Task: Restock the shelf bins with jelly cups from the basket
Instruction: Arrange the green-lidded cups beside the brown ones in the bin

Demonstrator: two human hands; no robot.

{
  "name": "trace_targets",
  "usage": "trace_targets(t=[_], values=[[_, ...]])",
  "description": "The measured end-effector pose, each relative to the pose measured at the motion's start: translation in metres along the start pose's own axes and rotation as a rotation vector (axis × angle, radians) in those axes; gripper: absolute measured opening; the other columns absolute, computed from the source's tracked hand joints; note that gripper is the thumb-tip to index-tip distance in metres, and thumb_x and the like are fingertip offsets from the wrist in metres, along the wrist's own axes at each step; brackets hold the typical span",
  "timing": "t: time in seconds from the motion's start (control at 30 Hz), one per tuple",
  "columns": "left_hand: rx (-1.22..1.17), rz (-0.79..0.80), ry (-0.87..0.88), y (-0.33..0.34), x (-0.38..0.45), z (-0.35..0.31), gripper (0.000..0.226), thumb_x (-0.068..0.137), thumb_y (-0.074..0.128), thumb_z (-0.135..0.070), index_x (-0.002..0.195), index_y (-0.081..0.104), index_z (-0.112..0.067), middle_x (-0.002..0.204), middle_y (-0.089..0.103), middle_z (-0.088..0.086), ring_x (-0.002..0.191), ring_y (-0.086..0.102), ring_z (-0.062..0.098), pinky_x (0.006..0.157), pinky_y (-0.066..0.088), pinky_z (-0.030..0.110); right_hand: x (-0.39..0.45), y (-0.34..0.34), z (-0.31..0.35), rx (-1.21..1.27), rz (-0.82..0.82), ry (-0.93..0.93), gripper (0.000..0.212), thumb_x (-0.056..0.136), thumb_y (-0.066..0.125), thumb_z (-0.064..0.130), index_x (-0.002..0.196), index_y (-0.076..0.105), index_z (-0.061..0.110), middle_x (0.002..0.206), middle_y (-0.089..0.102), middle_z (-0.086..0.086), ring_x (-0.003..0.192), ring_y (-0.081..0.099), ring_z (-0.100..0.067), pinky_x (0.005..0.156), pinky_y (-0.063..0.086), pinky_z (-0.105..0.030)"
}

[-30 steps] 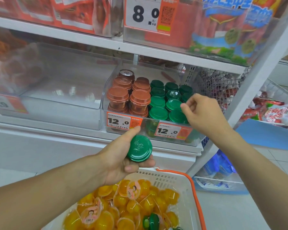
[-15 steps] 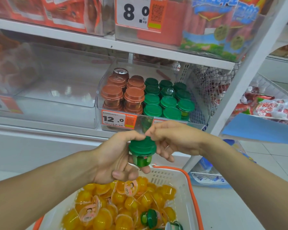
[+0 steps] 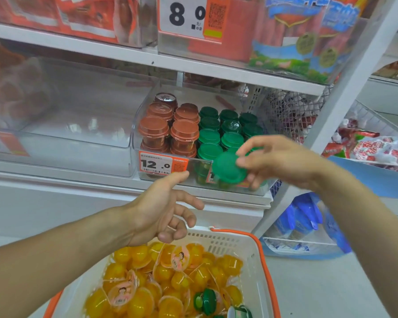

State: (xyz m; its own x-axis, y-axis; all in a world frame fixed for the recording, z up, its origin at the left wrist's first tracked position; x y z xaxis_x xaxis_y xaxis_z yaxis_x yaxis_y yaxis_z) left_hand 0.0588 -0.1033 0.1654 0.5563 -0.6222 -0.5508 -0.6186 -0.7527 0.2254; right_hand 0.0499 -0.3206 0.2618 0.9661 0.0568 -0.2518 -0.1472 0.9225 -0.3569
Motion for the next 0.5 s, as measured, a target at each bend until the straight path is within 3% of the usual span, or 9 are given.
trace_targets(t=[0.1,0.17,0.27,0.4,0.5], values=[[0.026,-0.073,-0.003,-0.007,0.001,0.0,0.069,0.095,0.035,-0.062,0.111,0.064,0.0,0.071,0.056,0.013,0.048,0.044,0.022,0.04,0.019,0.021,-0.007,-0.052,0.013,-0.116,-0.414,-0.079,0.014,0.089,0.069,0.003,0.097,0.059,0.0,0.075,0.063,-0.025,0.052,0.064,-0.023,0.055,0.06,-0.035],[0.031,-0.08,-0.013,-0.007,0.001,0.0,0.066,0.095,0.036,-0.059,0.107,0.064,-0.001,0.072,0.057,0.013,0.049,0.045,0.023,0.038,0.021,0.02,-0.004,-0.071,0.006,-0.327,-0.587,-0.048,0.016,0.089,0.071,0.011,0.097,0.058,0.006,0.07,0.07,-0.016,0.058,0.069,-0.027,0.064,0.06,-0.04],[0.043,-0.072,-0.022,-0.006,0.001,0.001,0.063,0.095,0.038,-0.058,0.104,0.065,-0.001,0.074,0.058,0.014,0.051,0.047,0.024,0.038,0.023,0.021,0.006,-0.069,-0.01,-0.722,-0.658,0.003,0.014,0.087,0.069,0.022,0.093,0.058,0.017,0.078,0.07,-0.005,0.076,0.068,-0.026,0.073,0.051,-0.033],[0.079,-0.066,-0.023,-0.004,-0.001,0.0,0.06,0.096,0.038,-0.054,0.103,0.065,-0.001,0.075,0.06,0.014,0.052,0.049,0.024,0.038,0.025,0.02,0.016,-0.057,-0.019,-0.887,-0.66,0.026,0.01,0.087,0.065,0.021,0.095,0.059,0.017,0.081,0.061,-0.002,0.083,0.057,-0.028,0.069,0.042,-0.03],[0.092,-0.066,-0.026,-0.006,-0.001,0.001,0.058,0.096,0.039,-0.052,0.103,0.065,-0.001,0.075,0.061,0.015,0.052,0.05,0.024,0.038,0.026,0.021,0.017,-0.054,-0.022,-0.967,-0.682,0.054,0.01,0.086,0.065,0.021,0.095,0.064,0.017,0.078,0.062,-0.006,0.08,0.06,-0.034,0.071,0.052,-0.037]])
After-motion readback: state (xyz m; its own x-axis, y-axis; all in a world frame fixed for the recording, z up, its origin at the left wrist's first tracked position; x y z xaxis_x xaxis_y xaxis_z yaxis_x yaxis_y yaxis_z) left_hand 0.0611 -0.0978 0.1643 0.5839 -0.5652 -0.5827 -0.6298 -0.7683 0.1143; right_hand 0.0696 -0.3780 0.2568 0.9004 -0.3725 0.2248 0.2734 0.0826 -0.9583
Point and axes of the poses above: each hand's wrist, its own x-axis towards the middle knuckle, its own y-axis out of the palm, z = x × y, the point moved 4 cm from there along x, towards the middle knuckle
